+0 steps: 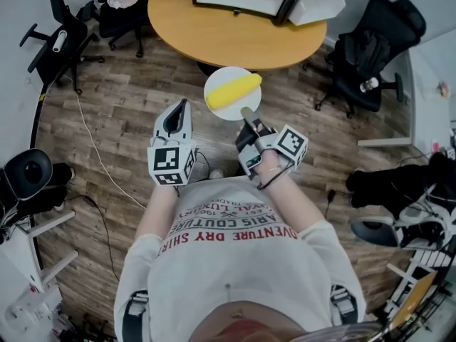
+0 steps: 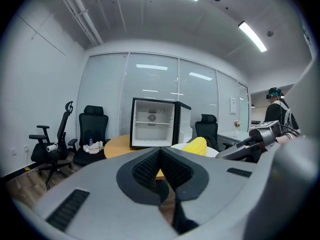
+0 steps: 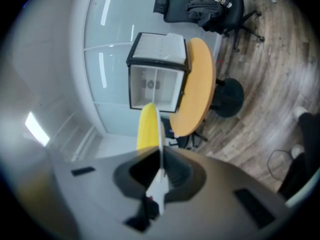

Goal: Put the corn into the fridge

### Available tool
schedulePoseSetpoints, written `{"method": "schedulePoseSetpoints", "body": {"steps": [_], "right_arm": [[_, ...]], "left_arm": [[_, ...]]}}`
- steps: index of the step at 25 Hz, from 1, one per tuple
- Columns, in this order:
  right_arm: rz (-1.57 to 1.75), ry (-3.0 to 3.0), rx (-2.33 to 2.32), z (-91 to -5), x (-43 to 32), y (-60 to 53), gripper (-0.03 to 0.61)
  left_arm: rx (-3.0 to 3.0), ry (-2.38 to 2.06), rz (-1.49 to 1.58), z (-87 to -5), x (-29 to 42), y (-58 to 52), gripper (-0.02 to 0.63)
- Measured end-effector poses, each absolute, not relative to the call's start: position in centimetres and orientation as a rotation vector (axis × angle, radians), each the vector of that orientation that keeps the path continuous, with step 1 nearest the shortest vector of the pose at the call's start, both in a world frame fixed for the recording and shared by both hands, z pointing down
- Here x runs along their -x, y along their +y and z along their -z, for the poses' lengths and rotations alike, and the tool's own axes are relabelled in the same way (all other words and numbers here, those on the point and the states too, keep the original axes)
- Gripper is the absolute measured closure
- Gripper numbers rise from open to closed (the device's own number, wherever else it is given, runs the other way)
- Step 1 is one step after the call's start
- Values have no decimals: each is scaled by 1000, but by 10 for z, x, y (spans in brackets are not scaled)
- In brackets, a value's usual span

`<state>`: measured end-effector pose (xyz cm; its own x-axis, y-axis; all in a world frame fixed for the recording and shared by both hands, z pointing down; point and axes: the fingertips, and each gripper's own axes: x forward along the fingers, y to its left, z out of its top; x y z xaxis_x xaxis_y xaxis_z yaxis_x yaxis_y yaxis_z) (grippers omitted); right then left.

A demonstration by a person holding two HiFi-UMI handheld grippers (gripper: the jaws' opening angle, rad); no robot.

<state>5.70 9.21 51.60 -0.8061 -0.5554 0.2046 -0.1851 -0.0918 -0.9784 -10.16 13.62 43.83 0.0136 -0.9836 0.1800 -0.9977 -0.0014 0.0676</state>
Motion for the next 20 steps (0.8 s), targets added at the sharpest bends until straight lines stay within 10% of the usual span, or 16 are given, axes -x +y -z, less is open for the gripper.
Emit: {"method": "schedulePoseSetpoints", "body": {"steps": [20], "right_arm": [[2104, 2029, 636, -525, 1, -111, 543]], "left_arm": [[-1926, -2230, -99, -448, 139, -50, 588]]}}
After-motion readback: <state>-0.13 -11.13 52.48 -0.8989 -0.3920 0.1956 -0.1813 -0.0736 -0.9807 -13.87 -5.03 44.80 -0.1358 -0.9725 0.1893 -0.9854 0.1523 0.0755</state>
